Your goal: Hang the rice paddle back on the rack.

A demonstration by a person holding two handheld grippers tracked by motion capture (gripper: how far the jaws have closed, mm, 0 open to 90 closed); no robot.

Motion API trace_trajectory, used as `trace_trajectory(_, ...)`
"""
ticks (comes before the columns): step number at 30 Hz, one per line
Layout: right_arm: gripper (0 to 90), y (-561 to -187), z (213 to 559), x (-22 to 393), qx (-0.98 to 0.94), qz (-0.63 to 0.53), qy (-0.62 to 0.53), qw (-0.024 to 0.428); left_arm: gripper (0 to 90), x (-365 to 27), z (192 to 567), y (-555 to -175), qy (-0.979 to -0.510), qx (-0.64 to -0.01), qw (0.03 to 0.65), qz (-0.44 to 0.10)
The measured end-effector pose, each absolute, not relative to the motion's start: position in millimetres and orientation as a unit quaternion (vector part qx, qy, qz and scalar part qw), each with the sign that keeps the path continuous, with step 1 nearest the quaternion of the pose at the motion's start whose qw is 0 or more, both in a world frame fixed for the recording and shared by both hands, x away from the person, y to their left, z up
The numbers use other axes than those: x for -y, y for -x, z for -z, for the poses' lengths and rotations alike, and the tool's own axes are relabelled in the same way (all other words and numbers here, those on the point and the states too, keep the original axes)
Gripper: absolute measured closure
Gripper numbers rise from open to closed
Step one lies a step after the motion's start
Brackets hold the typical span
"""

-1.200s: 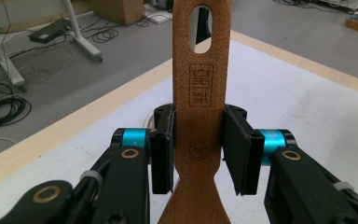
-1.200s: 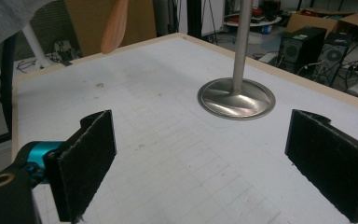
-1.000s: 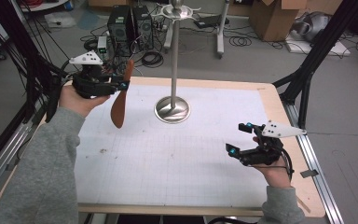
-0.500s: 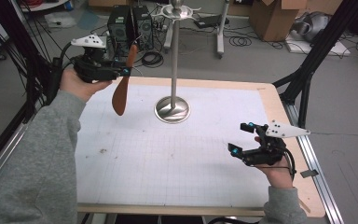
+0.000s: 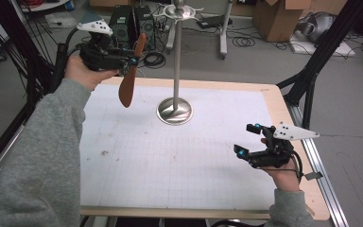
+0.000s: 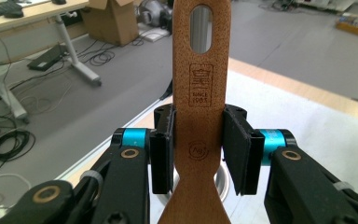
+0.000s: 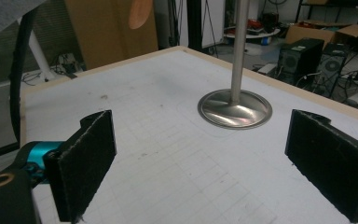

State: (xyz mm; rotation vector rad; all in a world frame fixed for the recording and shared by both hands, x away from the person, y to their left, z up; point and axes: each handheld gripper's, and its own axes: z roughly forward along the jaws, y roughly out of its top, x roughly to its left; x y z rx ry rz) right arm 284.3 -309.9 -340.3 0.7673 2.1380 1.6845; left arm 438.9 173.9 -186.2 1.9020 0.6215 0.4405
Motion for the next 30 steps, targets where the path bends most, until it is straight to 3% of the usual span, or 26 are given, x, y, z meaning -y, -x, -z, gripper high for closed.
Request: trace_trajectory(30, 7.3, -282.1, 338.3, 314.3, -0.743, -0.590, -0.269, 0.163, 65.2, -164.6, 147.4, -466.9, -0.769, -0.263, 0.554, -0.178)
